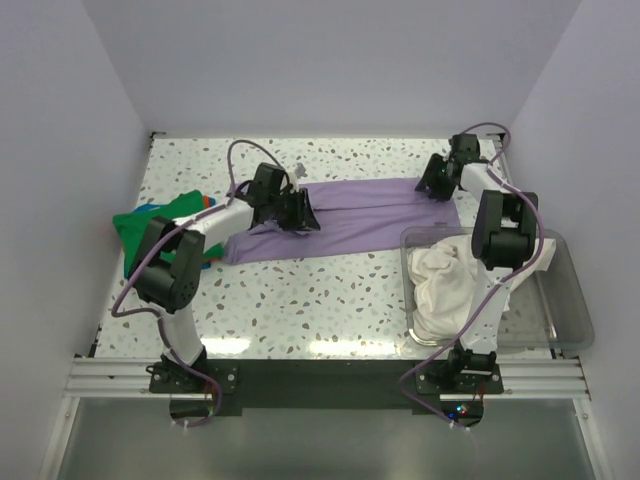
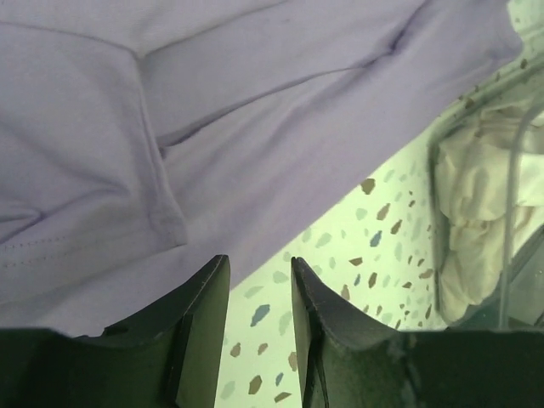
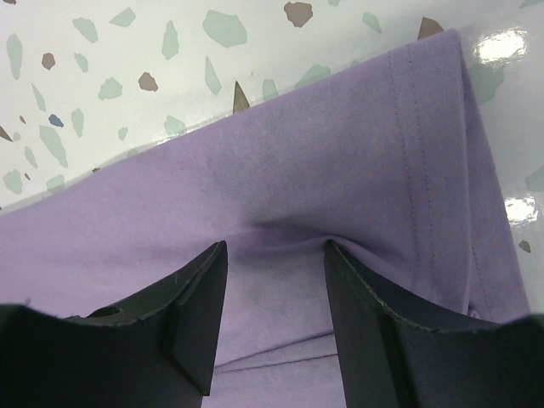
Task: Fold and stack the t-shirts
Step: Fold the tshirt
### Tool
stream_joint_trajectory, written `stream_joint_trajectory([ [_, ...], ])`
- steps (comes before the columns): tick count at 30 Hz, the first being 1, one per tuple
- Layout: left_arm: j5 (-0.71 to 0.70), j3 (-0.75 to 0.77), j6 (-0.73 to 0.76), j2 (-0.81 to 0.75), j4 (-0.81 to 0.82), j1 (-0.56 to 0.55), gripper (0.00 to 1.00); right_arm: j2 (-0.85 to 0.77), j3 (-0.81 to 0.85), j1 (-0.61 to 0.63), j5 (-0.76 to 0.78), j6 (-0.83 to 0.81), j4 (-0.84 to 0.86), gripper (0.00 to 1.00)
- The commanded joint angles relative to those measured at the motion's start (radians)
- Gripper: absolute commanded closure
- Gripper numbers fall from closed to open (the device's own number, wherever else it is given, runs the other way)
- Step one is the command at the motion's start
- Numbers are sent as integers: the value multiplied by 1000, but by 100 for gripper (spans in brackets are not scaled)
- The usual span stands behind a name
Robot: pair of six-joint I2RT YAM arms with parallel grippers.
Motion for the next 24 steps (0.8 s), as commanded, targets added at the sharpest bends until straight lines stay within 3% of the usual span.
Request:
stream_joint_trajectory([
  [1, 63, 85, 65, -79, -49, 8, 60, 22, -5, 4, 28, -34, -75, 46],
  [4, 39, 92, 82, -103, -69, 60, 57, -15, 15, 4, 29, -44, -84, 46],
  [10, -141, 20, 120, -130, -83, 244, 52, -107, 50, 65, 32, -60, -107, 46],
  [15, -195, 22, 156, -75, -78, 298, 44, -141, 81, 237, 17, -60, -147, 46],
  [24, -129, -3, 107, -38, 14, 424, 43, -106, 98, 505, -107, 78, -115, 46],
])
